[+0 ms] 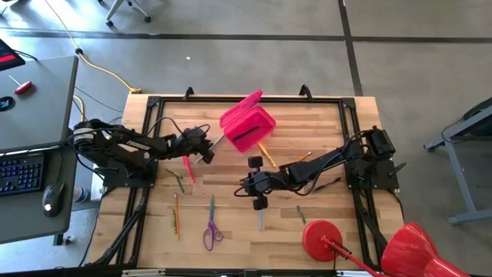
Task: Pick & place school supplies into a supply box
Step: Put the top blue pencil into the supply box
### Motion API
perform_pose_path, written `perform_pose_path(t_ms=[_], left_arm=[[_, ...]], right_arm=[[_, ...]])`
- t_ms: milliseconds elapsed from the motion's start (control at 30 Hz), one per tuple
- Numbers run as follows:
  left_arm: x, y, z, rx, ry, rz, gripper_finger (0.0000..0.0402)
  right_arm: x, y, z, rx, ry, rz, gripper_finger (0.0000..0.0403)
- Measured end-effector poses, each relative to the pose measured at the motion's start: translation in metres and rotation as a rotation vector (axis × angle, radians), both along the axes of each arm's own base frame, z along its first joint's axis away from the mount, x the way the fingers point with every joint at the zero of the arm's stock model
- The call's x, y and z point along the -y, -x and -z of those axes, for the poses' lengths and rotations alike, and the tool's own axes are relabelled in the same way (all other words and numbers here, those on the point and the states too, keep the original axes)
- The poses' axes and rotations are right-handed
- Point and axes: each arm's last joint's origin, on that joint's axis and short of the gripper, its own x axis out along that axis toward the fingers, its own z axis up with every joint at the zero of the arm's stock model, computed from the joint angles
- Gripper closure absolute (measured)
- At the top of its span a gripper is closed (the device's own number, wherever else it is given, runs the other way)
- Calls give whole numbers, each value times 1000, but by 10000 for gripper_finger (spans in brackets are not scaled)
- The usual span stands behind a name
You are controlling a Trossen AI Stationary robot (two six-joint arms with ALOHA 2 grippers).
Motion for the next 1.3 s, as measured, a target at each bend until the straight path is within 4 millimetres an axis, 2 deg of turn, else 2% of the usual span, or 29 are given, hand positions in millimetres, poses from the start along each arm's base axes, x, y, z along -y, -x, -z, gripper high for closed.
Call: perform_pose_path(t_ms=[700, 933, 1300], left_arm=[[1, 0, 2, 14, 51, -15, 282], [-1, -5, 18, -17, 54, -34, 282], [-7, -16, 49, 32, 18, -141, 282]], right_arm=[[0, 0, 0, -4, -1, 0, 371], [0, 0, 0, -6, -1, -1, 371], [0, 1, 1, -10, 0, -1, 371]])
